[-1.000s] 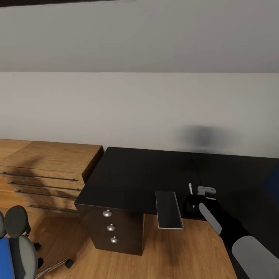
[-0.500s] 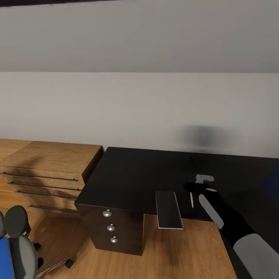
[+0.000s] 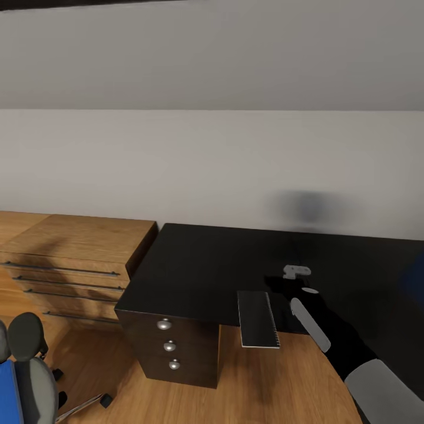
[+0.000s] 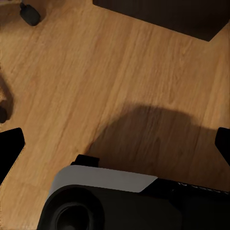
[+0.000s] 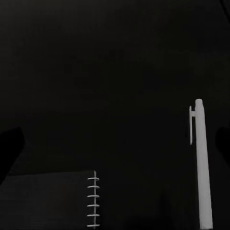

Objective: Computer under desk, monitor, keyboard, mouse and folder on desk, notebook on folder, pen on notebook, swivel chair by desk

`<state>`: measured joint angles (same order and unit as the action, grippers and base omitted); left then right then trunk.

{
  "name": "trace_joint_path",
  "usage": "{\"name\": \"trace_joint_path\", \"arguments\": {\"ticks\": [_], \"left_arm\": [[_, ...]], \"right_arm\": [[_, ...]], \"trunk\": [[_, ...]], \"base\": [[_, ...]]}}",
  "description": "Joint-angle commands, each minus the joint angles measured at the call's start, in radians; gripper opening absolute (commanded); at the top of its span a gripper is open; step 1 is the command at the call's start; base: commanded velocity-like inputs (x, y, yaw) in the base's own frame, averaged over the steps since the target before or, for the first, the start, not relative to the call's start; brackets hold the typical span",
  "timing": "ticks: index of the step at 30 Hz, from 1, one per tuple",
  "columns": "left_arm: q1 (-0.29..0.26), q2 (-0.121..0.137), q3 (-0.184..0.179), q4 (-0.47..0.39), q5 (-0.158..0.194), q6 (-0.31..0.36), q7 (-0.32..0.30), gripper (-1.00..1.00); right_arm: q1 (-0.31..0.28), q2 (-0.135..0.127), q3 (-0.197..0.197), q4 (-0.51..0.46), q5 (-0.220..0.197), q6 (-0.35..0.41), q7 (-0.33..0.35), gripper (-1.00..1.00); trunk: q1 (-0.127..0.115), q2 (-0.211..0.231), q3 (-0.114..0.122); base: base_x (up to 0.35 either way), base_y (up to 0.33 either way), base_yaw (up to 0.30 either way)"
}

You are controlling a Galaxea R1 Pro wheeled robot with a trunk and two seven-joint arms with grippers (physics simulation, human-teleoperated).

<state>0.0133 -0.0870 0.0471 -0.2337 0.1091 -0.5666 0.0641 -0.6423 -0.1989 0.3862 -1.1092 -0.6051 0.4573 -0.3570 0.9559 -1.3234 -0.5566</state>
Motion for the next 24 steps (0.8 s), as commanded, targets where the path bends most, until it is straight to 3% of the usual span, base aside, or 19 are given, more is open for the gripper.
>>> {"name": "trace_joint_path", "arguments": {"ticks": [1, 6, 11, 24], "left_arm": [[0.001, -0.001, 0.004, -0.003, 0.002, -0.002, -0.002, 1.00], [0.001, 0.000, 0.004, -0.004, 0.001, -0.004, -0.001, 1.00], [0.001, 0.000, 0.004, -0.004, 0.002, -0.003, -0.001, 1.00], [0.001, 0.000, 0.004, -0.004, 0.003, -0.003, -0.001, 1.00]], "right_arm": [[0.000, -0.002, -0.002, -0.007, -0.010, 0.007, -0.016, 1.00], [0.003, -0.005, -0.029, -0.035, -0.012, 0.035, -0.044, 1.00], [0.004, -0.006, -0.032, -0.063, -0.012, 0.063, -0.047, 1.00], [0.006, -0.005, -0.032, -0.136, -0.013, 0.129, -0.048, 1.00]], "trunk": [[0.000, -0.001, -0.001], [0.000, -0.001, -0.001], [0.000, -0.001, 0.000], [0.000, -0.001, 0.001]], "base": [[0.000, 0.183, 0.000], [0.000, 0.259, -0.006], [0.000, 0.269, -0.176], [-0.026, 0.041, -0.258]]}}
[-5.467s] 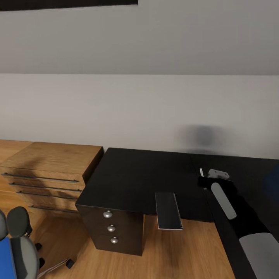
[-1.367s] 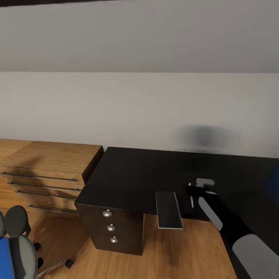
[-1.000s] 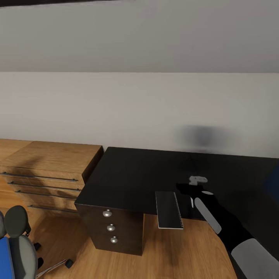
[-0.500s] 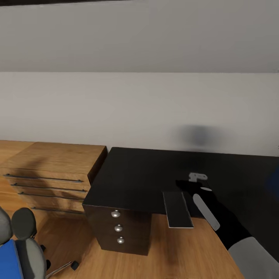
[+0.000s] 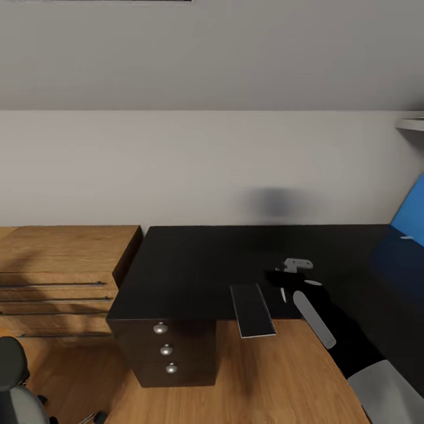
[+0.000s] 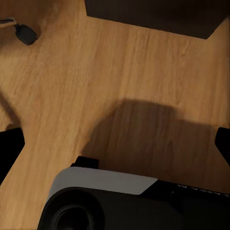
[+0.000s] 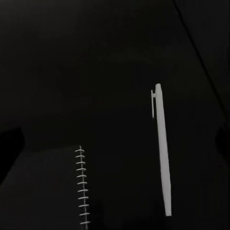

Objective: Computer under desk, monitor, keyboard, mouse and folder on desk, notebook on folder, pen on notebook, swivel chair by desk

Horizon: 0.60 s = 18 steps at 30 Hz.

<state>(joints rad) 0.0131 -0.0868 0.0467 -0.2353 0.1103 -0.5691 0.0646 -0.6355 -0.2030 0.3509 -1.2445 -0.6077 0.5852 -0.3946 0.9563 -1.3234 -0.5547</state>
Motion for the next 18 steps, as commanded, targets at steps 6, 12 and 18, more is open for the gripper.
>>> {"name": "trace_joint_path", "arguments": {"ticks": [6, 12, 18], "left_arm": [[0.001, -0.001, 0.005, -0.001, 0.002, 0.000, -0.002, 1.00], [0.001, -0.001, 0.005, -0.001, 0.002, 0.000, -0.002, 1.00], [0.001, -0.001, 0.005, -0.001, 0.003, 0.000, 0.001, 1.00]], "right_arm": [[-0.001, 0.002, 0.006, -0.035, -0.010, 0.000, -0.010, 1.00], [-0.001, 0.006, 0.006, -0.082, -0.009, -0.003, -0.010, 1.00], [0.004, 0.006, 0.006, -0.078, -0.010, -0.006, -0.007, 1.00]], "trunk": [[0.000, -0.001, -0.003], [0.000, -0.001, -0.003], [0.000, -0.001, -0.004]], "base": [[-0.268, 0.001, -0.153], [-0.322, 0.000, -0.027], [-0.328, 0.060, -0.004]]}}
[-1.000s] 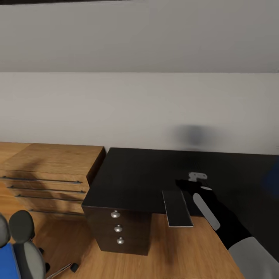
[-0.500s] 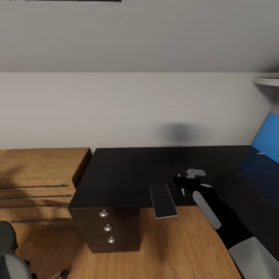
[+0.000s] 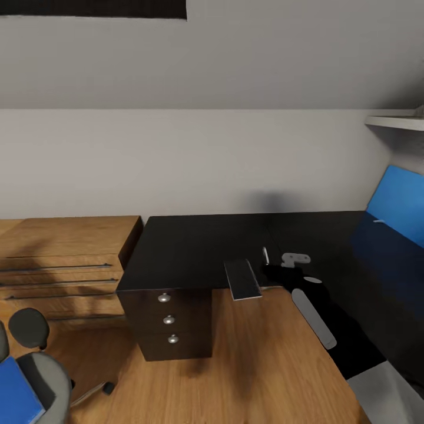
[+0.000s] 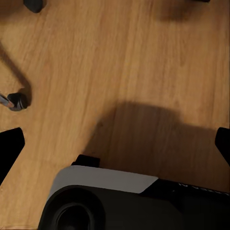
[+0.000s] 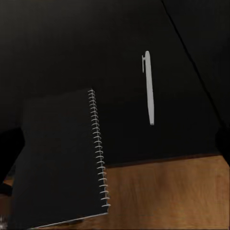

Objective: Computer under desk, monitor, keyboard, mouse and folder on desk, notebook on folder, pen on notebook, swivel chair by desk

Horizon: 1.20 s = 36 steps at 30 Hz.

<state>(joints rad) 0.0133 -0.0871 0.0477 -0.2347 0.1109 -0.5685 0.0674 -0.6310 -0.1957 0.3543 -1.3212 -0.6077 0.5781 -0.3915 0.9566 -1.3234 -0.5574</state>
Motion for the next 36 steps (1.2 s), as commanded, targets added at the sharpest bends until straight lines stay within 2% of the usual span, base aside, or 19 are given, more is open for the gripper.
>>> {"name": "trace_joint_path", "arguments": {"ticks": [1, 10, 12, 13, 17, 22, 27, 36], "left_arm": [[0.001, -0.001, 0.004, -0.002, 0.002, -0.001, -0.002, 1.00], [0.001, 0.001, 0.006, -0.002, 0.003, -0.001, 0.000, 1.00], [0.001, 0.001, 0.007, -0.002, 0.003, 0.000, 0.000, 1.00], [0.001, 0.006, 0.008, -0.002, 0.004, 0.003, -0.001, 1.00], [0.001, 0.011, 0.009, -0.002, 0.004, 0.004, -0.001, 1.00], [0.001, 0.015, 0.009, -0.002, 0.004, 0.003, -0.001, 1.00], [0.001, 0.022, 0.009, -0.002, 0.005, 0.003, -0.001, 1.00], [0.001, 0.023, 0.009, -0.002, 0.006, 0.002, -0.001, 1.00]], "right_arm": [[0.000, -0.001, 0.003, 0.002, -0.010, 0.001, -0.010, 1.00], [0.003, 0.014, 0.009, 0.053, -0.010, -0.001, -0.008, 1.00], [0.003, 0.019, 0.010, 0.092, -0.009, -0.003, -0.008, 1.00], [0.004, 0.032, 0.010, 0.149, -0.007, -0.019, -0.003, 1.00], [0.004, 0.042, 0.011, 0.216, -0.008, -0.062, -0.002, 1.00], [0.004, 0.062, 0.011, 0.314, -0.005, -0.164, 0.000, 1.00], [0.004, 0.066, 0.011, 0.347, -0.003, -0.195, 0.000, 1.00], [0.014, 0.067, 0.016, 0.356, 0.003, -0.205, 0.001, 1.00]], "trunk": [[-0.001, -0.001, -0.001], [-0.001, -0.001, -0.001], [-0.001, -0.001, -0.001], [-0.001, -0.001, -0.001], [-0.001, -0.001, -0.001], [-0.001, -0.001, -0.001], [-0.001, -0.001, -0.001], [-0.001, -0.001, -0.001]], "base": [[-0.315, 0.151, -0.001], [-0.274, 0.225, 0.000], [-0.144, 0.257, 0.000], [0.024, 0.065, 0.000], [0.013, 0.035, 0.000], [0.003, 0.008, 0.000], [0.001, 0.001, 0.000], [0.000, 0.000, 0.000]]}}
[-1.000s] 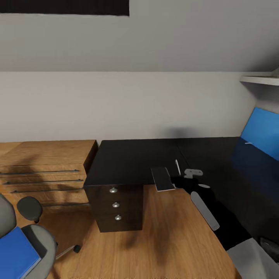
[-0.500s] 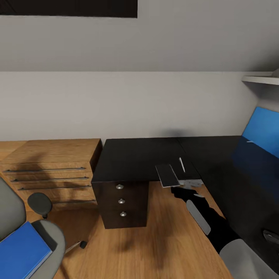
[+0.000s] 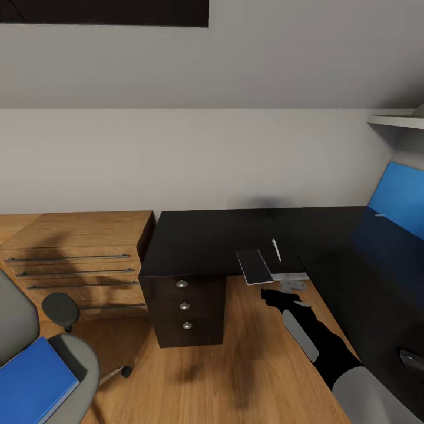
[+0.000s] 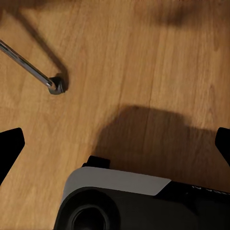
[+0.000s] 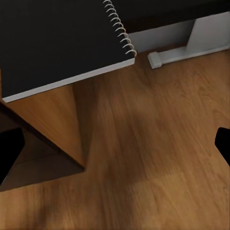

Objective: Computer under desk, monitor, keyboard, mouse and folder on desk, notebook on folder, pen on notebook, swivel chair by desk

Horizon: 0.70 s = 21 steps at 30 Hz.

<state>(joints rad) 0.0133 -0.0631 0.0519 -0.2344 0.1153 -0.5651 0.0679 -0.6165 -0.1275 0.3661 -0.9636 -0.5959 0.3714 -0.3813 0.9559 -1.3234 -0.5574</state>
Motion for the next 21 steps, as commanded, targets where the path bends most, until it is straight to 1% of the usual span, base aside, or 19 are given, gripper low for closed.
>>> {"name": "trace_joint_path", "arguments": {"ticks": [1, 4, 6, 9, 11, 12, 13, 14, 15, 17, 18, 19, 20, 21], "left_arm": [[0.001, -0.001, 0.005, -0.002, 0.001, -0.001, -0.002, 1.00], [0.001, -0.001, 0.004, -0.002, 0.001, -0.003, -0.003, 1.00], [0.001, -0.001, 0.004, -0.002, 0.000, -0.004, -0.003, 1.00], [0.001, -0.001, 0.003, -0.002, 0.000, -0.003, -0.003, 1.00], [0.001, -0.001, 0.004, -0.002, 0.001, 0.003, 0.003, 1.00], [0.001, 0.000, 0.005, -0.003, 0.003, 0.007, 0.006, 1.00], [0.001, 0.000, 0.005, -0.003, 0.005, 0.011, 0.007, 1.00], [0.001, 0.001, 0.009, -0.003, 0.014, 0.025, 0.008, 1.00], [0.001, 0.001, 0.013, -0.005, 0.032, 0.044, 0.008, 1.00], [0.001, -0.004, 0.017, -0.011, 0.083, 0.077, 0.005, 1.00], [0.001, -0.005, 0.018, -0.017, 0.100, 0.086, 0.003, 1.00], [0.001, -0.007, 0.018, -0.043, 0.115, 0.096, 0.001, 1.00], [0.001, -0.007, 0.018, -0.054, 0.119, 0.100, 0.000, 1.00], [0.001, -0.008, 0.018, -0.076, 0.123, 0.111, 0.001, 1.00]], "right_arm": [[0.000, -0.001, 0.011, -0.001, -0.005, 0.000, -0.010, 1.00], [0.001, -0.001, 0.029, 0.003, -0.001, -0.022, -0.010, 1.00], [0.001, -0.001, 0.034, 0.010, -0.001, -0.031, -0.010, 1.00], [0.001, 0.003, 0.050, 0.069, 0.001, -0.052, -0.010, 1.00], [0.001, 0.030, 0.074, 0.170, 0.007, -0.149, -0.011, 1.00], [0.001, 0.046, 0.083, 0.224, 0.009, -0.215, -0.015, 1.00], [0.002, 0.054, 0.088, 0.257, 0.010, -0.249, -0.016, 1.00], [0.002, 0.070, 0.098, 0.331, 0.015, -0.317, -0.016, 1.00], [0.002, 0.086, 0.112, 0.410, 0.027, -0.384, -0.016, 1.00], [0.002, 0.117, 0.149, 0.572, 0.075, -0.525, -0.013, 1.00], [0.002, 0.136, 0.161, 0.658, 0.104, -0.597, -0.012, 1.00], [0.003, 0.173, 0.172, 0.790, 0.148, -0.702, -0.008, 1.00], [0.003, 0.185, 0.174, 0.830, 0.162, -0.736, -0.006, 1.00], [0.005, 0.205, 0.177, 0.888, 0.186, -0.796, -0.002, 1.00]], "trunk": [[0.000, -0.001, -0.001], [0.000, -0.001, -0.001], [0.000, -0.001, -0.001], [0.000, -0.001, -0.001], [0.000, -0.001, -0.001], [0.000, -0.001, -0.001], [0.000, -0.001, -0.001], [0.000, -0.001, -0.001], [0.000, -0.001, -0.001], [0.000, -0.001, -0.001], [0.000, -0.001, -0.001], [0.000, -0.001, -0.001], [0.000, -0.001, -0.001], [0.000, -0.001, -0.001]], "base": [[0.000, 0.000, 0.000], [0.000, 0.000, 0.000], [0.000, 0.000, 0.000], [0.000, 0.000, 0.000], [0.000, 0.000, 0.000], [0.000, 0.000, 0.000], [0.000, 0.000, 0.000], [0.000, 0.000, 0.000], [0.000, 0.000, 0.000], [0.000, 0.000, 0.000], [0.000, 0.000, 0.000], [0.000, 0.000, 0.000], [0.000, 0.000, 0.000], [0.000, 0.000, 0.000]]}}
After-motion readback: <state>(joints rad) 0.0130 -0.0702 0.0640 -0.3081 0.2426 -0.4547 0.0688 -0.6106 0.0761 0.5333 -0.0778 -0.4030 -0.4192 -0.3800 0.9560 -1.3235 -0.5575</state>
